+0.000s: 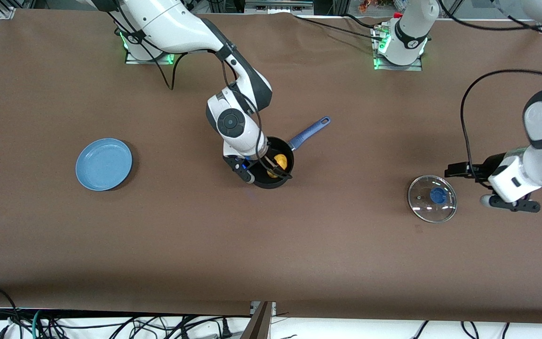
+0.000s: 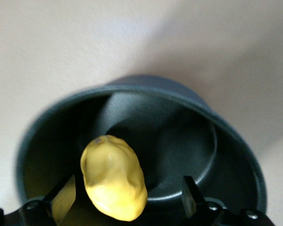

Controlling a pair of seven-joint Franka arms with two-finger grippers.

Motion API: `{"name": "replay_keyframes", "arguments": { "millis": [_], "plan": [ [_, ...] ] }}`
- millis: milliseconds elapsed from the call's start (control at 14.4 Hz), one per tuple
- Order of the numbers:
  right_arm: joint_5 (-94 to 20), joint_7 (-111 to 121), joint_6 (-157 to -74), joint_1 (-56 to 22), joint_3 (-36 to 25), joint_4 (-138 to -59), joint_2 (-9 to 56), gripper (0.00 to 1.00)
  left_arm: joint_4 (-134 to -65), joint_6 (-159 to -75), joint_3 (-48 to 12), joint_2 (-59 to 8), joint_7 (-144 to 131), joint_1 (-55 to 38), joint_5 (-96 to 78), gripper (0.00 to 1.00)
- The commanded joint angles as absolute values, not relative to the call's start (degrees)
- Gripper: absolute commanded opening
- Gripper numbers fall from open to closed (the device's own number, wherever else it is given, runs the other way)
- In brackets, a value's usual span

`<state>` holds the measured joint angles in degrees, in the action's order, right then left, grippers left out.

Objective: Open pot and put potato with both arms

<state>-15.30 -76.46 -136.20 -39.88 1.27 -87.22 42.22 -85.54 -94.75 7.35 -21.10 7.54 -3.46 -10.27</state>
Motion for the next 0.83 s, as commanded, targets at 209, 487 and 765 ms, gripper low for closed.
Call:
{"name": "replay_keyframes", "arguments": {
  "millis": [209, 487, 765],
  "plan": [
    [-9.5, -70.7, -118.1, -40.0, -7.2, -87.5, 27.7, 1.00, -85.1, -88.3, 4.6, -11.5, 1.1, -3.1, -4.8, 1.00],
    [-9.5, -50.6, -102.4, -40.0, -19.2, -87.5, 20.1, 1.00, -82.4, -82.7, 3.3, -9.8, 0.9, -3.1, -2.7, 1.00],
    [-9.9, -24.5, -94.6, -39.2, -30.8, -88.4, 14.9, 1.00, -81.8, -82.7, 0.7, -9.8, -1.0, -2.8, -0.4, 1.00]
  ]
}}
